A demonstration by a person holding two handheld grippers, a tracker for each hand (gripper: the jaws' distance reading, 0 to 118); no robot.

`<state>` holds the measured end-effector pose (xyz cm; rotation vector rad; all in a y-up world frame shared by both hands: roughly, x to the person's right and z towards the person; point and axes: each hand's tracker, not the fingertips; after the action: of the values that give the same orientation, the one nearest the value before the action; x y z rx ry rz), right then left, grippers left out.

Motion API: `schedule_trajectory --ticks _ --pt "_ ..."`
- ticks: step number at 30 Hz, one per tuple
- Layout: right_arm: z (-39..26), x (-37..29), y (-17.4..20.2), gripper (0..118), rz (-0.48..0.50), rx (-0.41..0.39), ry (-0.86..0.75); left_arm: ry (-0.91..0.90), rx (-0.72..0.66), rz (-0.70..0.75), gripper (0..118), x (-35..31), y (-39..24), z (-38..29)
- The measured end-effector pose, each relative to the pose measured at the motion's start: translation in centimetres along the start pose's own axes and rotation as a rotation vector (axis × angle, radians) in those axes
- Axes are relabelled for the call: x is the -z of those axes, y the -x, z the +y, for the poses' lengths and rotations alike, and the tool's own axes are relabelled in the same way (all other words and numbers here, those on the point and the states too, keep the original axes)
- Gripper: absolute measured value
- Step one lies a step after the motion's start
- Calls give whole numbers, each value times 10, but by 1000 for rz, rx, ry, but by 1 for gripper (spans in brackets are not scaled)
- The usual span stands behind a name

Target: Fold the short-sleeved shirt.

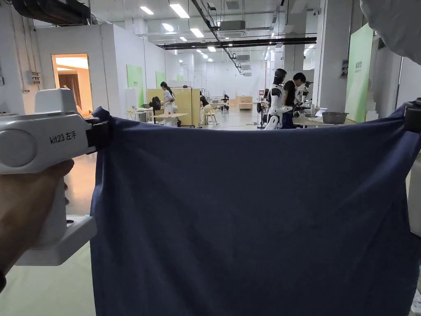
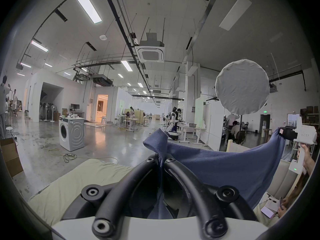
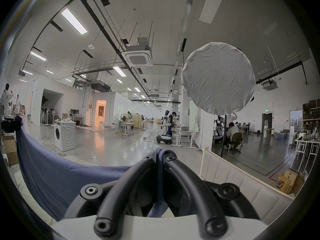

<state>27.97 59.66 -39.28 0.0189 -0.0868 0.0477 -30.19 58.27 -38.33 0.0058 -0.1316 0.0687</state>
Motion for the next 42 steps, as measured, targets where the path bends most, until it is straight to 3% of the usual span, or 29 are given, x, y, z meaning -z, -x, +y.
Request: schedule_trajectory --ticks 2,3,6,13,16,19,30,35,38,42 --pt "-2 26 -11 6 -6 5 4 33 -52 8 4 14 1 -1" --pt "2 1 17 6 -10 -23 -31 31 -51 13 4 23 0 -1" --pt "-1 28 11 6 -20 -2 -35 28 -15 29 4 45 -4 3" --pt "4 58 34 6 -46 -65 -84 -9 0 71 4 91 -3 -1" --pt "5 69 54 6 -96 -199 -129 20 -21 67 4 112 0 -2" --pt "4 90 64 6 -100 -209 -111 17 65 95 4 132 -2 -7" --pt "-15 152 80 6 -131 -168 -61 65 0 136 4 196 5 -33" --pt "-27 167 80 6 -130 -136 -37 68 43 109 4 209 7 -47" --pt "-42 174 78 6 -108 -51 20 90 46 120 4 217 10 -65" --pt "-84 168 77 6 -46 -79 62 161 55 80 4 214 15 -111"
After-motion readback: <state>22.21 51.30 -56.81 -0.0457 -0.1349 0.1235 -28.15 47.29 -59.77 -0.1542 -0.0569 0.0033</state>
